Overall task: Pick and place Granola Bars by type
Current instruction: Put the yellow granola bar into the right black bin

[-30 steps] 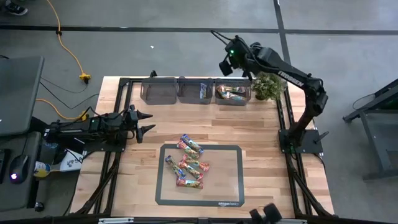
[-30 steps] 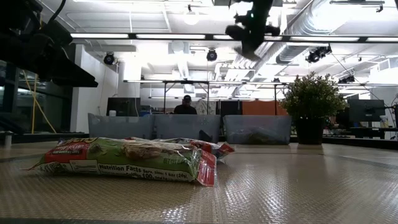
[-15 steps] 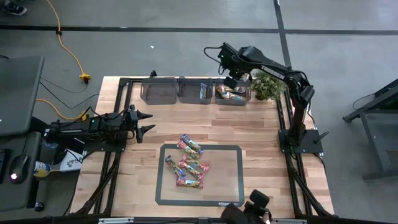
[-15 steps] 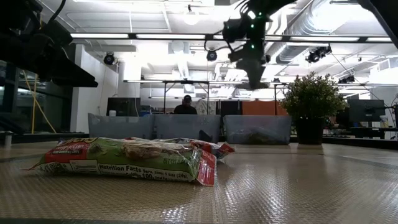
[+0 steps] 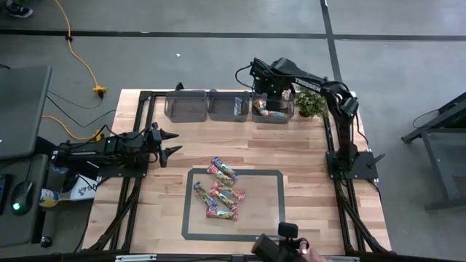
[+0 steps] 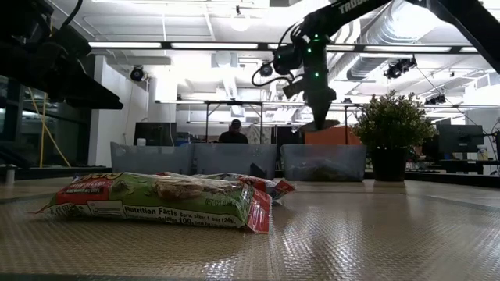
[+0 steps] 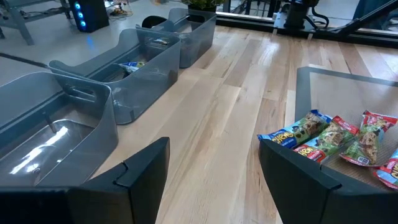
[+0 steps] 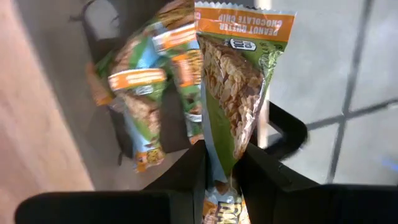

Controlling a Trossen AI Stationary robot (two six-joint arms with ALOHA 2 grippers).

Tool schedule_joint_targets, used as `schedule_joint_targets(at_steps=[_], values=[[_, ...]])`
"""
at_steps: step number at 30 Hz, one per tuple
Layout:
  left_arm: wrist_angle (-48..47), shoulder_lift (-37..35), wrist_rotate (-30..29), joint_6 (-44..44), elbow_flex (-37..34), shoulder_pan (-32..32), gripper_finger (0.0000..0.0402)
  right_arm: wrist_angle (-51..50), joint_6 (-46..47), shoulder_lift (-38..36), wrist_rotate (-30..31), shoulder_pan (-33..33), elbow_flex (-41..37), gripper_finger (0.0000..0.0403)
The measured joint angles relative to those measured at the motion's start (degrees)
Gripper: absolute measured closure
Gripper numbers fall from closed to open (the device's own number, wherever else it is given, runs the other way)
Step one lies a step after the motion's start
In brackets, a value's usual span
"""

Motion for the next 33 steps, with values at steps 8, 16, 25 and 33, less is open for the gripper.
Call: schedule_joint_targets(at_steps=[8,16,25,33], values=[[0.0,0.0,0.0,0.0,0.0,0.0,0.0159,-2.0,-5.1,3.2,-3.4,0.0,0.0,0.0329],[0.0,0.0,0.0,0.0,0.0,0.0,0.0159,-3.2,-5.8,6.3,-4.9,0.0,0.0,0.0329],[0.0,0.0,0.0,0.0,0.0,0.0,0.0159,-3.9,-5.7,7.4,-4.9,0.0,0.0,0.0329],[0.0,0.0,0.0,0.0,0.0,0.0,0.0159,-5.2,-4.1,7.4,-6.4,0.0,0.0,0.0329]])
